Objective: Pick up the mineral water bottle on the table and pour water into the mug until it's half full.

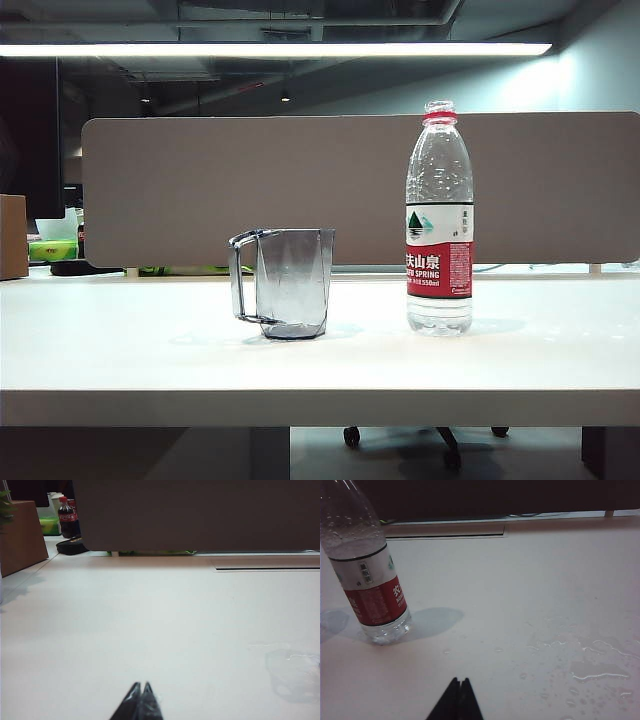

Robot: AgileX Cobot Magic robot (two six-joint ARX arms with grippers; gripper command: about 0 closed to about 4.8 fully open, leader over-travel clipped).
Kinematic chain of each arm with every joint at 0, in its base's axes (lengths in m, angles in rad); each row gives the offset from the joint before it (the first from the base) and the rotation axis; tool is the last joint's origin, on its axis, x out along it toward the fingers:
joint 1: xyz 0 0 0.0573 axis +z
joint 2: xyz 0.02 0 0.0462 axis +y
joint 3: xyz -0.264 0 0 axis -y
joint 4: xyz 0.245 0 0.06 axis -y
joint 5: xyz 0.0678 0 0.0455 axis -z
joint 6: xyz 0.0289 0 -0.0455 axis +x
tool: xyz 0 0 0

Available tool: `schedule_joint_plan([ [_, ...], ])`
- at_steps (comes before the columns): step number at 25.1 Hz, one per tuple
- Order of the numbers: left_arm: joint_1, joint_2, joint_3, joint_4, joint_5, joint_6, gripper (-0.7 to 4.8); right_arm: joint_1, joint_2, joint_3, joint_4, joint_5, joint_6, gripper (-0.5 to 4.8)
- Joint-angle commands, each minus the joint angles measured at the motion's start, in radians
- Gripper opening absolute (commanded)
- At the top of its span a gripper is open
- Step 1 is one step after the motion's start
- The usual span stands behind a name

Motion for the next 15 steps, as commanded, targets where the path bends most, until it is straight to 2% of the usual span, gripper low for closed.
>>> schedule_joint_plan([
  [1, 0.0, 0.0, 0.001, 0.011, 0.001, 0.0, -0.05, 0.0, -0.002, -0.002, 0.013, 0.01, -0.003, -0.05],
  [9, 0.0, 0.0, 0.003, 0.013, 0.003, -0.005, -0.05, 0.002, -0.002, 0.001, 0.019, -0.013, 0.006, -0.06],
  [11, -0.001, 0.0, 0.018, 0.018, 0.017, -0.058, -0.05, 0.002, -0.002, 0.019, 0.023, -0.014, 0.007, -0.06],
  [13, -0.001, 0.0, 0.052, 0.035, 0.092, -0.143, -0.05, 0.003, -0.002, 0.065, 0.013, -0.013, 0.047, -0.06],
  [15, -0.001, 0.0, 0.102, 0.036, 0.201, -0.191, -0.05, 0.003, -0.002, 0.129, -0.002, -0.009, 0.119, -0.06],
])
